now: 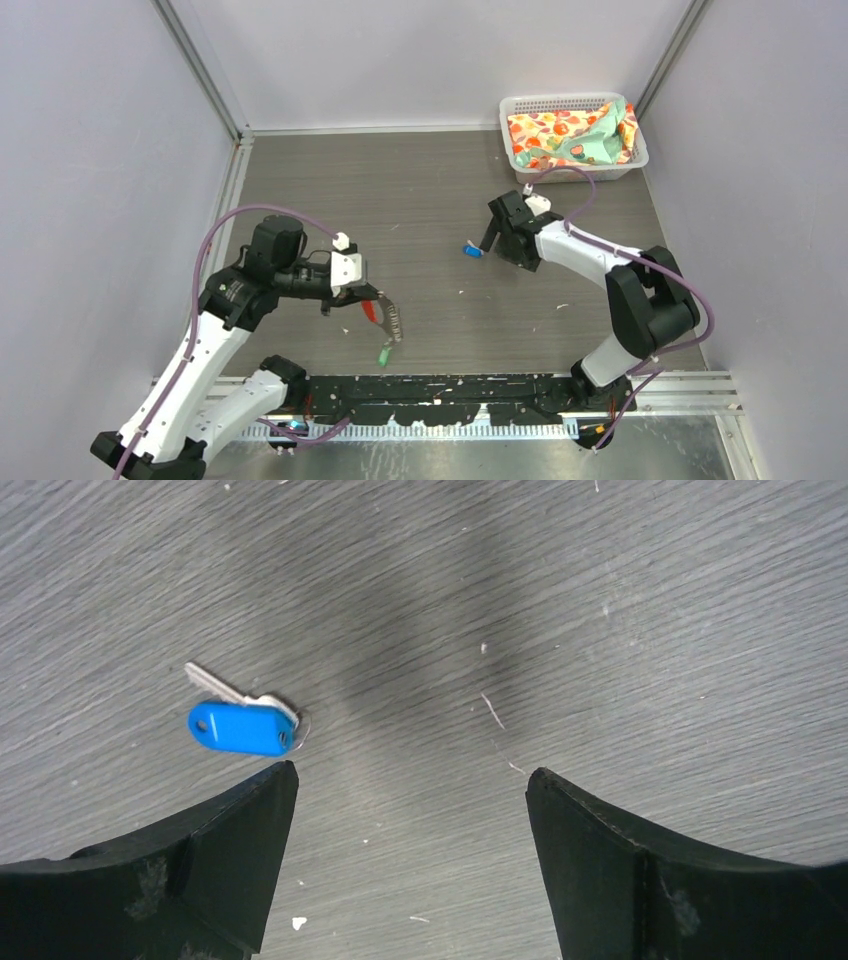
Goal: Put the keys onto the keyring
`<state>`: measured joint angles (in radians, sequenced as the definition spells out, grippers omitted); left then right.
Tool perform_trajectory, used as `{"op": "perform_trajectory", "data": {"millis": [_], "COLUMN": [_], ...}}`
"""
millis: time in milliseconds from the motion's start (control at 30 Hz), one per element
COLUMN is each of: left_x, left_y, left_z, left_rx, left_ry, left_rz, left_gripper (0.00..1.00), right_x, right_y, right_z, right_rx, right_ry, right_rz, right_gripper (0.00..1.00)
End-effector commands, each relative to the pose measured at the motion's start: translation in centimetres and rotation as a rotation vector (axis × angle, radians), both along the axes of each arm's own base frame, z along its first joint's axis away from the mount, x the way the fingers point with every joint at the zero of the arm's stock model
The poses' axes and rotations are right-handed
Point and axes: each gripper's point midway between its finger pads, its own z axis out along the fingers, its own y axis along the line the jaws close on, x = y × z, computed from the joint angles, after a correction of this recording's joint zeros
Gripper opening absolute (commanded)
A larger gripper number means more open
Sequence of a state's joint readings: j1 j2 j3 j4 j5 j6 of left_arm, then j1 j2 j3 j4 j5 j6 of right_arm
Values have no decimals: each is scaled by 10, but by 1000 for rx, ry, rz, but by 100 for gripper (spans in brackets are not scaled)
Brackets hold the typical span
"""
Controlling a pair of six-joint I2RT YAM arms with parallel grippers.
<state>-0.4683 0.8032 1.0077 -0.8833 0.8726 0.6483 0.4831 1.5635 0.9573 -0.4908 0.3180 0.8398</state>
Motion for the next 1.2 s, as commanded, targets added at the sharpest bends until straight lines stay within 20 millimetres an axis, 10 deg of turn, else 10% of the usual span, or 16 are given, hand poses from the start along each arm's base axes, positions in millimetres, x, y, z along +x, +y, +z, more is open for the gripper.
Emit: {"op": "perform_trajectory", "data": {"millis": [0, 333, 1167], "left_x": [-1, -8, -19], "left_y": [1, 9, 7], "left_z": [4, 6, -5], "left_rx": [-18, -21, -44], "left_ry": [0, -61, -88], "left_rz": [18, 30, -32], "left_gripper": [0, 0, 0], "right_x": [15, 7, 30], "right_y": [-8, -1, 35], "right_z": [9, -20, -4], "right_rx": [-5, 49, 236], "right_ry": [-30, 44, -2], "right_rz": [-88, -99, -118], "right_gripper": [89, 79, 61]}}
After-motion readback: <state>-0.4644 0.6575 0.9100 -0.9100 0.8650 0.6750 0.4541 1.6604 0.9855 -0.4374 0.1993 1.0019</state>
